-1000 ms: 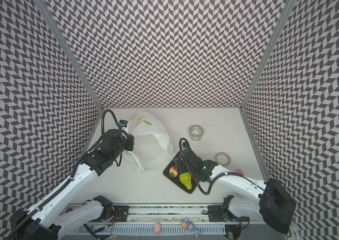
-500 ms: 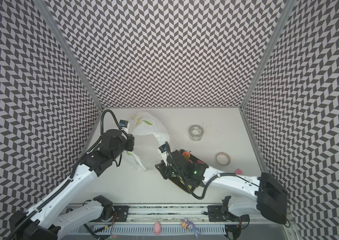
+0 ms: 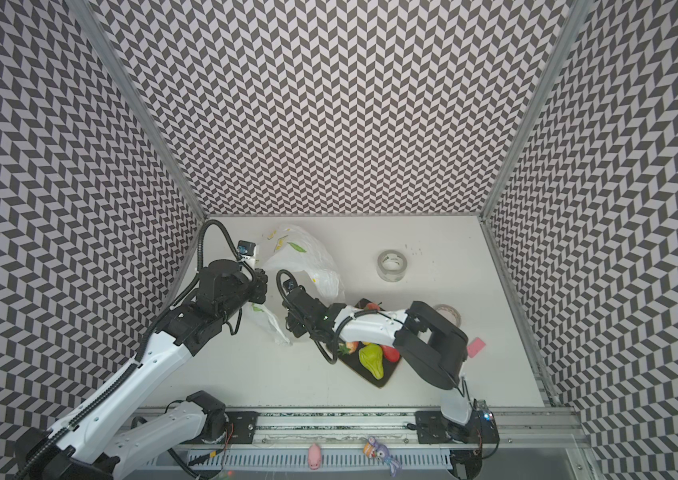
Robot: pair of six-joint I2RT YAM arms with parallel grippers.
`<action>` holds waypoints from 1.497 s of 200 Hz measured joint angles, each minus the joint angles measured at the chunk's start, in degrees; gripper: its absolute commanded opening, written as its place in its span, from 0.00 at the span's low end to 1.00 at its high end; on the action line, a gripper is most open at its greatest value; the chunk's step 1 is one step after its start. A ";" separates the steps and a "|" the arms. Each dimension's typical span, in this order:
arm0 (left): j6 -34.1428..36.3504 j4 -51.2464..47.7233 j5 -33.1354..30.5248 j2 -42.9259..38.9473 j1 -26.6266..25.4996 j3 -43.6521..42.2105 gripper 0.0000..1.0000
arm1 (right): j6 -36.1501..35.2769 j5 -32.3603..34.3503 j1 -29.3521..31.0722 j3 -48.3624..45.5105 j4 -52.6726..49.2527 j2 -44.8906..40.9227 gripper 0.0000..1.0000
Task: Take the fake fruits out of the plastic bag
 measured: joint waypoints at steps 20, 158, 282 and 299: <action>-0.02 -0.79 0.57 -0.20 0.00 0.66 0.00 | 0.44 0.15 -0.85 4.33 -0.68 4.70 0.32; 2.80 -4.24 8.57 -5.49 0.00 1.53 0.00 | 39.23 -10.43 -9.60 -2.97 27.89 8.33 0.67; -24.46 -9.11 2.51 -6.16 15.52 1.75 1.00 | 49.68 -10.99 -11.26 -6.99 40.52 11.76 0.69; -31.19 -9.07 6.49 -2.12 23.61 -0.87 1.00 | 49.75 -11.02 -11.26 -7.06 40.65 11.76 0.69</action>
